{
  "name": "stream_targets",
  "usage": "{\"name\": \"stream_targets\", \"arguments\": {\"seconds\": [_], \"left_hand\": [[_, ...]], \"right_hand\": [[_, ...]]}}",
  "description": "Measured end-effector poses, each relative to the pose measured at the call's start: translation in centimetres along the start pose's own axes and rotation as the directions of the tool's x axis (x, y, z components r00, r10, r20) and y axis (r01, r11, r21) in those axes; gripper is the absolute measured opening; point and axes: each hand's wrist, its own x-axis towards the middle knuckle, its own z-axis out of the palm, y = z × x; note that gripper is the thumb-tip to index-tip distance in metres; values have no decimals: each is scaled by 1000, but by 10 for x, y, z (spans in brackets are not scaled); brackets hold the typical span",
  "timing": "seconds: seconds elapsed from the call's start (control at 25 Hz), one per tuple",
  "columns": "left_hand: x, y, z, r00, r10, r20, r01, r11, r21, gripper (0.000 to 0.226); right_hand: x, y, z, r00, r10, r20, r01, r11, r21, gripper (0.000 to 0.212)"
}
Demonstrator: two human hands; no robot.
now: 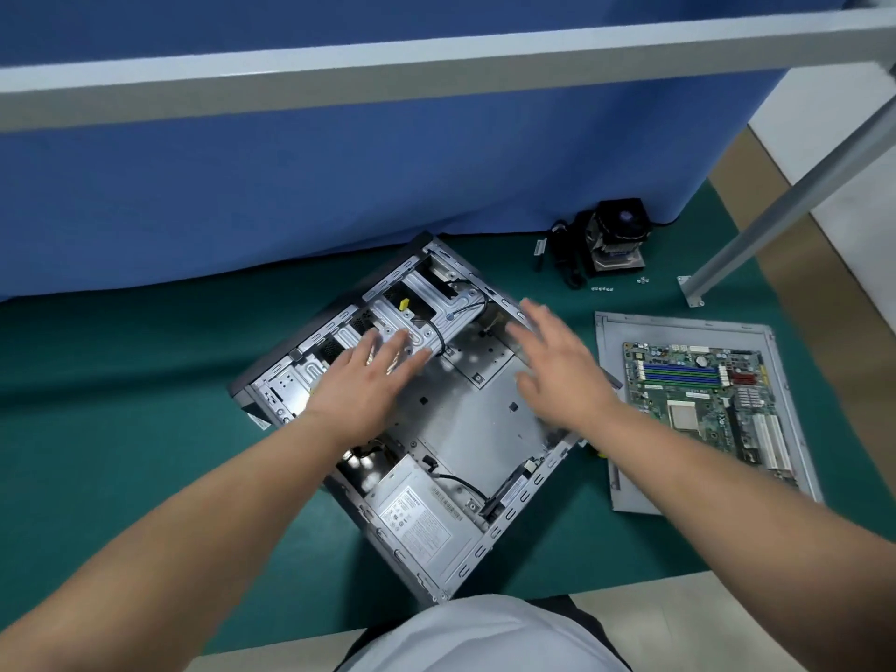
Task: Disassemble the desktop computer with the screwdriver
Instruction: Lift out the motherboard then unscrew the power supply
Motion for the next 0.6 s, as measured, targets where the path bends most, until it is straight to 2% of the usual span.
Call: {"name": "stream_targets", "arguments": {"seconds": [0.08, 0.16, 0.24, 0.32, 0.4, 0.6], "left_hand": [[0, -12, 3, 968, 249, -23, -246, 965, 90, 77], [4, -19, 1, 906, 423, 6, -418, 892, 172, 58], [14, -21, -3, 858, 510, 49, -510, 839, 190, 50], [25, -20, -7, 818, 558, 141, -575, 783, 235, 42], [34, -19, -8, 784, 577, 228, -621, 731, 282, 40], [38, -19, -13, 742, 602, 294, -669, 634, 388, 42]], "right_hand": [[-29, -14, 3, 975, -174, 137, 170, 985, 41, 47], [-53, -27, 12, 911, -266, 315, 281, 960, -4, 49], [-70, -38, 24, 876, -289, 387, 349, 933, -93, 54], [-82, -48, 37, 891, -287, 352, 365, 914, -179, 59], [-92, -55, 45, 926, -291, 242, 345, 911, -225, 62], [-100, -50, 56, 936, -351, -39, 327, 904, -275, 40]]}}
